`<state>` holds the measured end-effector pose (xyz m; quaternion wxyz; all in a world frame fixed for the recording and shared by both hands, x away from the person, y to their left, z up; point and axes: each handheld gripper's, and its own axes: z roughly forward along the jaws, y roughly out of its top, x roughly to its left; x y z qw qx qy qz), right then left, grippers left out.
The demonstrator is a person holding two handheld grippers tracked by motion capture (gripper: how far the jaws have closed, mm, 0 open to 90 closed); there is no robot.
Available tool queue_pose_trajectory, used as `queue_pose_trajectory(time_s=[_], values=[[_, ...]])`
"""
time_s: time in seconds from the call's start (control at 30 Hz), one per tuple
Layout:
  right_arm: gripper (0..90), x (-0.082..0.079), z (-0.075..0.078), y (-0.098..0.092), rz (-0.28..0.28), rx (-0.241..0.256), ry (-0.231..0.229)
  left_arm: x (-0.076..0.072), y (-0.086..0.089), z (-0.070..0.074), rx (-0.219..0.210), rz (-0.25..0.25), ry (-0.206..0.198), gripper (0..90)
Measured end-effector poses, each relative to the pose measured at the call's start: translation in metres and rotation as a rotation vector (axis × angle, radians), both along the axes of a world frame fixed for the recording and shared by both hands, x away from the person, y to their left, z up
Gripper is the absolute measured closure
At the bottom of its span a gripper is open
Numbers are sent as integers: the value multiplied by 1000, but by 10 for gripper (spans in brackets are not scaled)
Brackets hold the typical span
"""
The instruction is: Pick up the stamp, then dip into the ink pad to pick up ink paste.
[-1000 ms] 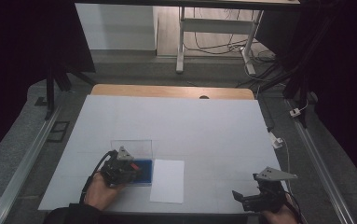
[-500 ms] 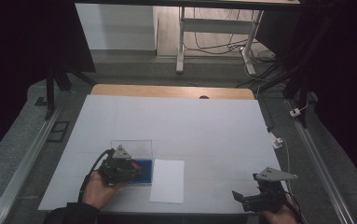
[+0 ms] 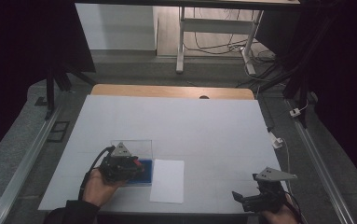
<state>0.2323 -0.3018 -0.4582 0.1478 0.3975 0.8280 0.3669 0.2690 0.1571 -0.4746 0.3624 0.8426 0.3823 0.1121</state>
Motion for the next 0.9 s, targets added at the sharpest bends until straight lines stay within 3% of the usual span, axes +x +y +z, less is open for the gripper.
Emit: queue_pose_trajectory(time_s=[0.13, 0.43, 0.73, 0.87, 0.9], values=[[0, 0, 0, 0, -1, 1, 0, 2, -1, 5, -34, -13, 9, 584], [0, 0, 0, 0, -1, 3, 3, 3, -6, 13, -44, -27, 0, 584], [0, 0, 0, -1, -1, 4, 5, 4, -10, 14, -7, -21, -10, 583], [0, 0, 0, -1, -1, 11, 4, 3, -8, 12, 27, 6, -5, 583], [0, 0, 0, -1, 0, 13, 4, 2, -6, 10, 63, 24, -6, 583]])
